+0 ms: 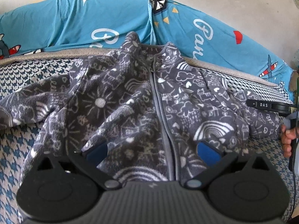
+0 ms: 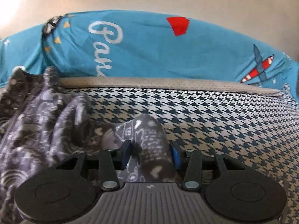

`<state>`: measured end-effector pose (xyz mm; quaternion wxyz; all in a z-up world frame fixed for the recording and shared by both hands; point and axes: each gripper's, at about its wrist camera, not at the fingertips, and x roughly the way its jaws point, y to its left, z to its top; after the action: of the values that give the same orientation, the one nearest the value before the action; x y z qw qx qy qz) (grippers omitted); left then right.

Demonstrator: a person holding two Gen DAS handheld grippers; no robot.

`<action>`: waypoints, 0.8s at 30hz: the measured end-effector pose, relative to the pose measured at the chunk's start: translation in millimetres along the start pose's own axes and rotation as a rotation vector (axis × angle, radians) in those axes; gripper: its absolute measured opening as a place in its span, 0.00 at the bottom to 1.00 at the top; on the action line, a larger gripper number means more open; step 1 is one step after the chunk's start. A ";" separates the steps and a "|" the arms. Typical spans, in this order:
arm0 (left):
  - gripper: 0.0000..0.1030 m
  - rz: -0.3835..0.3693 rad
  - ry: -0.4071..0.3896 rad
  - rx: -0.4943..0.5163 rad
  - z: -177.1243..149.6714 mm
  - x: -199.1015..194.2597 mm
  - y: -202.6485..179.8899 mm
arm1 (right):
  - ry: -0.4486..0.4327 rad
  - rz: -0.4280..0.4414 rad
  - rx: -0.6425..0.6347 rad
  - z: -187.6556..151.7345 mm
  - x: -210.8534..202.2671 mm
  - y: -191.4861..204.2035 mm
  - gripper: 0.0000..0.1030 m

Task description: Fold clothes

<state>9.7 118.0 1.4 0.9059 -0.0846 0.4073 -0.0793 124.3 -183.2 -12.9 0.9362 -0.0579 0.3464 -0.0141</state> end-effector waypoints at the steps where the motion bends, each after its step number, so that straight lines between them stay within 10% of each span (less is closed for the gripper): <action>1: 1.00 -0.001 0.004 -0.003 -0.6 1.0 0.7 | -0.008 -0.015 0.008 -1.7 1.4 -0.1 0.19; 7: 1.00 -0.009 0.024 -0.001 -2.5 6.8 -0.5 | -0.088 -0.151 0.127 -6.5 2.9 -13.2 0.07; 12: 1.00 0.014 0.045 0.059 -6.5 10.3 -5.3 | 0.015 -0.286 0.199 -15.9 21.9 -25.5 0.07; 24: 1.00 0.018 0.052 0.075 -10.5 11.0 -7.5 | -0.152 -0.004 0.213 -3.0 -7.3 -15.7 0.31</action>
<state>8.4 107.4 -11.8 0.8983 -0.0451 0.4281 -0.0887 117.1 -198.7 -8.6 0.9605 0.0402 0.2711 -0.0482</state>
